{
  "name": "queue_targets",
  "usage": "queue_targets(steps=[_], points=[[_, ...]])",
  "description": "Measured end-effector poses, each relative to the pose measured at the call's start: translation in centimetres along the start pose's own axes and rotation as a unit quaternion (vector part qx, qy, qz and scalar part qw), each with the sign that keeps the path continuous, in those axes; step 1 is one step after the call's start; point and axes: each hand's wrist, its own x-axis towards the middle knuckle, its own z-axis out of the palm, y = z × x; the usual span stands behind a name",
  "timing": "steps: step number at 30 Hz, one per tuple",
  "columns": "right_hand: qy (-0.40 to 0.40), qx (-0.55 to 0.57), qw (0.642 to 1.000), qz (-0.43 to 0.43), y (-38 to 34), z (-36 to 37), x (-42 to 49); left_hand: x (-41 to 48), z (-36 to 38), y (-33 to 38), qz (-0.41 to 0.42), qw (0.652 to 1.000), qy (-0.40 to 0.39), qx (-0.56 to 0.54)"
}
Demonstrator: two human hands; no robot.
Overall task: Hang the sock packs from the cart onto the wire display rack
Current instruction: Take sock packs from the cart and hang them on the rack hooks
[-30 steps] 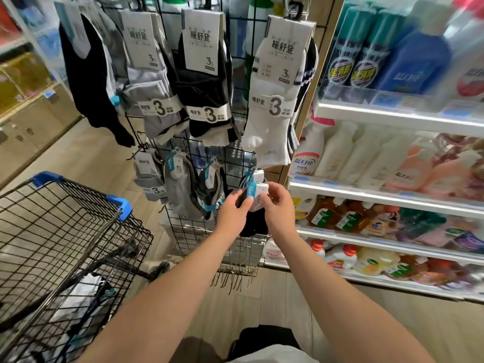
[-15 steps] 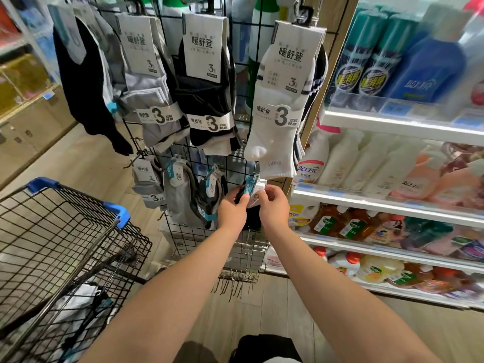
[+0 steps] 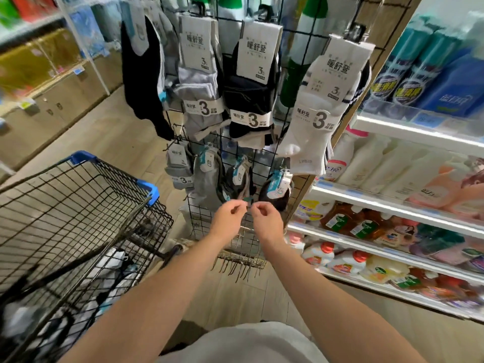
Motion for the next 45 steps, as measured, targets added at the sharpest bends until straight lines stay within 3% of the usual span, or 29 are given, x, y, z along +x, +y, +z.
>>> queue_targets(steps=[9, 14, 19, 26, 30, 35, 42, 45], points=[[-0.231, -0.126, 0.965, -0.021, -1.9, 14.9, -8.6, -6.4, -15.4, -11.7, -0.097, 0.991, 0.075, 0.045], [-0.329, -0.21, 0.918, -0.074, -2.0, 27.2, -14.5, -10.3, -25.5, -20.9, -0.154, 0.974, 0.166, -0.026], [-0.376, -0.227, 0.896, -0.066, -3.1, 36.5, -18.4, -14.5, -34.1, -29.0, -0.269, 0.912, 0.255, -0.176], [-0.434, -0.295, 0.851, -0.003, -0.4, 47.0, -21.1, -16.8, -37.0, -38.0, -0.384, 0.865, 0.235, -0.222], [-0.441, -0.348, 0.827, -0.003, 2.6, 51.3, -20.4, -14.1, -36.5, -40.8, -0.407, 0.847, 0.234, -0.249], [-0.407, -0.376, 0.83, 0.06, 6.9, 55.9, -15.3, -7.8, -35.6, -43.6, -0.391, 0.846, 0.214, -0.292], [-0.32, -0.417, 0.843, 0.116, 12.8, 59.8, -6.8, 0.6, -32.9, -47.8, -0.373, 0.875, 0.145, -0.271], [-0.31, -0.509, 0.794, 0.119, 15.2, 60.6, -4.6, 2.9, -31.9, -49.5, -0.381, 0.876, 0.118, -0.27]])
